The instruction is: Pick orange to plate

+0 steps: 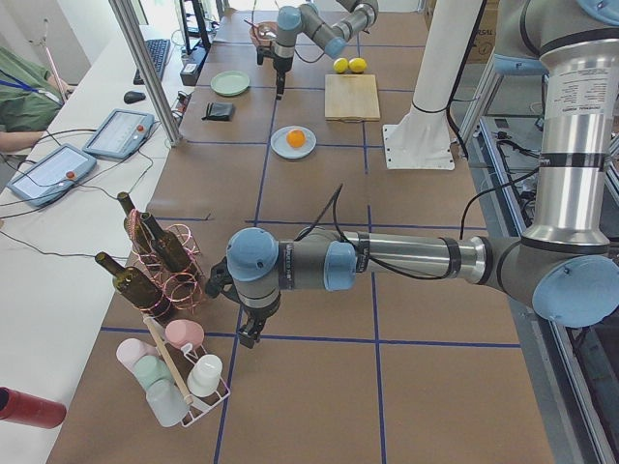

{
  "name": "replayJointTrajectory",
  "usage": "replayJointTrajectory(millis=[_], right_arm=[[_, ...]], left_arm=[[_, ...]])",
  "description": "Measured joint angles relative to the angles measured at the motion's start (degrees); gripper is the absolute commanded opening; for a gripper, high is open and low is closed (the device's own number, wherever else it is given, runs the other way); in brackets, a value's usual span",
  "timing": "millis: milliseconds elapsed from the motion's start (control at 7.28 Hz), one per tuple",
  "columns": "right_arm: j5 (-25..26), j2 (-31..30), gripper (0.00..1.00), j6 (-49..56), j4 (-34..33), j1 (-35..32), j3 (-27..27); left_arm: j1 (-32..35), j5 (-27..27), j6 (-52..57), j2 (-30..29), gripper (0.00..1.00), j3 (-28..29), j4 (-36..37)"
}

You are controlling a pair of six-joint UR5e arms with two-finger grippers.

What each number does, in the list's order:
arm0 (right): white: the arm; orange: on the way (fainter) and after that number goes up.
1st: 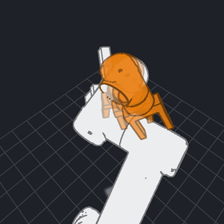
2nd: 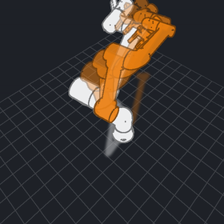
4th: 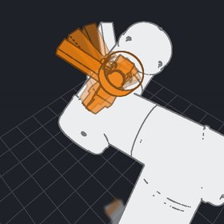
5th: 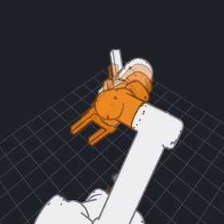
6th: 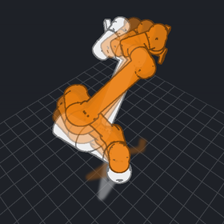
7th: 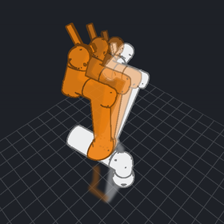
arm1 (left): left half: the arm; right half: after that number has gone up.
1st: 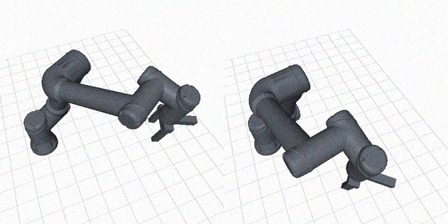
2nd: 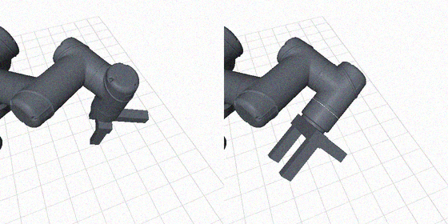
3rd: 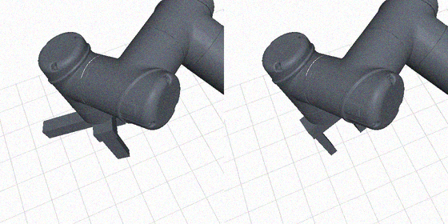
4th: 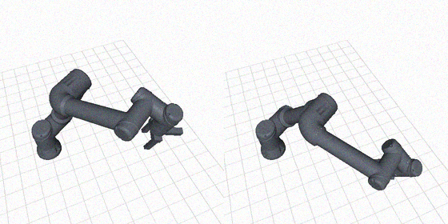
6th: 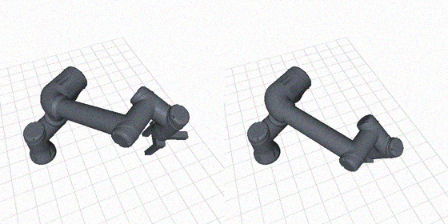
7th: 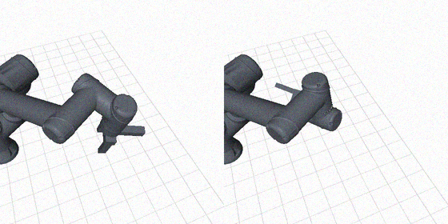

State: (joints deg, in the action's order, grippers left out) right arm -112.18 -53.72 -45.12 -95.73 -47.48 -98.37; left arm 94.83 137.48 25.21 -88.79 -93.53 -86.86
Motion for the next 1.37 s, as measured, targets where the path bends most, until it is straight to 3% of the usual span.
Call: replayJointTrajectory(millis=[275,687,1099,1374], right_arm=[[-7.93,-7.52,1.00,23.83,-6.30,-13.37,-4.28],[-14.24,-19.49,1.00,52.62,-11.62,-32.15,-5.36],[-15.43,-35.90,1.00,57.33,-8.27,-43.09,-5.14],[-16.96,-41.54,1.00,56.93,-4.17,-45.06,-4.82]], left_arm=[[0.00,-0.07,-0.28,0.79,1.00,0.12,0.20],[-0.01,-1.00,-7.35,0.68,1.00,-0.78,0.42],[-0.06,-2.46,-9.58,0.64,1.00,-2.02,0.38],[0.02,-2.49,-9.29,0.79,1.00,-2.96,0.36]])
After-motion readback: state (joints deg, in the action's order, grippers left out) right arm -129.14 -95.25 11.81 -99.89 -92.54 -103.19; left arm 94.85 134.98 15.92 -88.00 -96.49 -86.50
